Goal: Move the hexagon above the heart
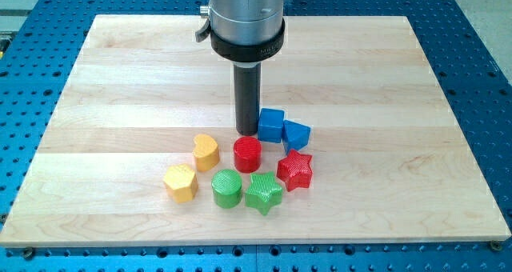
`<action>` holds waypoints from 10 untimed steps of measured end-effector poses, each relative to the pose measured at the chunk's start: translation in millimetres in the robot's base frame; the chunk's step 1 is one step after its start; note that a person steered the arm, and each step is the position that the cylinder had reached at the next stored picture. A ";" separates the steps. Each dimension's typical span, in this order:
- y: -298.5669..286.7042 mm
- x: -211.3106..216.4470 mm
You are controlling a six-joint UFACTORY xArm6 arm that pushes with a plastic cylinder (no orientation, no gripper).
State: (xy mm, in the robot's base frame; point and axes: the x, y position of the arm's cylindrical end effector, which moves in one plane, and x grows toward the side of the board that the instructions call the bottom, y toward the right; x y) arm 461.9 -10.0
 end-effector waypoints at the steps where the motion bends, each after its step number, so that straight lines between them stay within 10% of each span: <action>1: -4.7 0.0; 5: -157.3 21.1; 8: -132.7 151.5; 10: -70.7 156.8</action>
State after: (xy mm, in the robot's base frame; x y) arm 618.7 -80.6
